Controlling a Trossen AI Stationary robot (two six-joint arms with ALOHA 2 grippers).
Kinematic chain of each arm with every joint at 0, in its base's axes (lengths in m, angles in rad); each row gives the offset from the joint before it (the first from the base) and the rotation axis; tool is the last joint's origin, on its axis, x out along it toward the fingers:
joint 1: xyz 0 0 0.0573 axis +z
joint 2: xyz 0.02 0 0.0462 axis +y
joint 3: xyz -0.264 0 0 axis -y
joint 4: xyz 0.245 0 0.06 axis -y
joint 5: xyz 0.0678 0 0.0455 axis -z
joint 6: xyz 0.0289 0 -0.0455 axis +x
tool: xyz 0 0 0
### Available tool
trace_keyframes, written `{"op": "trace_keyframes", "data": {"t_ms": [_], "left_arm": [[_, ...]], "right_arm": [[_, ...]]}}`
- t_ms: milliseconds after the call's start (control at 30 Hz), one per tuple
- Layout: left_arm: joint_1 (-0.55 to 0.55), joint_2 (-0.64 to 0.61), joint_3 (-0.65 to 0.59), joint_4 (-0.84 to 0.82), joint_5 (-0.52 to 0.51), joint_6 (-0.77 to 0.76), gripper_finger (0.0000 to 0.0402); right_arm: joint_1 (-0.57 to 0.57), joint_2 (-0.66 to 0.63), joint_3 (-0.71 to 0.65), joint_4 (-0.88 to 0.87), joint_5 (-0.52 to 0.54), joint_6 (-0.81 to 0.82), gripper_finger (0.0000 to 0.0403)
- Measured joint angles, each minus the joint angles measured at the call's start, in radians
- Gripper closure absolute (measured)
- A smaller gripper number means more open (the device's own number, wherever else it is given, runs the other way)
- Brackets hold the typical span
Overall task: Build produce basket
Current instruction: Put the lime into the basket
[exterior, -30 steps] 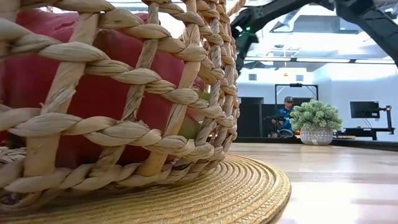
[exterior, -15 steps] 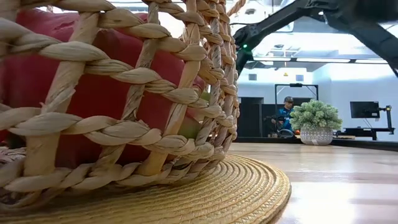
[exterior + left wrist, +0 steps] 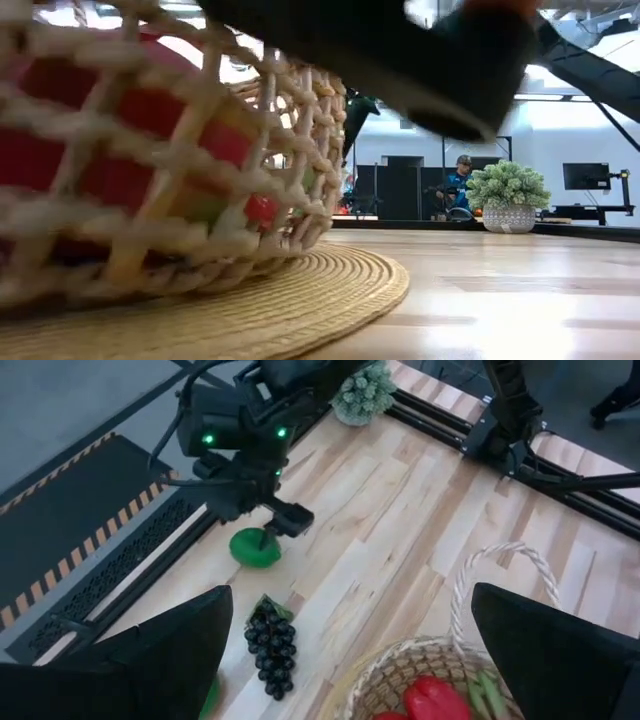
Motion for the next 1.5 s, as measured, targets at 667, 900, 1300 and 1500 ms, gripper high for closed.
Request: {"op": "trace_keyframes", "data": {"t_ms": [667, 900, 1300, 1500], "left_arm": [[0.000, 0.000, 0.000, 0.000, -0.018, -0.019, 0.0005], [0.000, 0.000, 0.000, 0.000, -0.020, -0.052, 0.0005], [-0.001, 0.089, -0.001, 0.022, -0.041, -0.039, 0.0005], [-0.016, 0.121, -0.001, 0.083, -0.034, -0.024, 0.0005]], "right_arm": [[0.011, 0.044, 0.019, -0.091, 0.041, 0.039, 0.0119], [0.001, 0.007, 0.014, -0.154, -0.022, 0.067, 0.0194], [-0.039, -0.241, 0.014, -0.233, -0.203, 0.128, 0.0312], [-0.032, -0.243, 0.015, -0.271, -0.188, 0.239, 0.0319]]}}
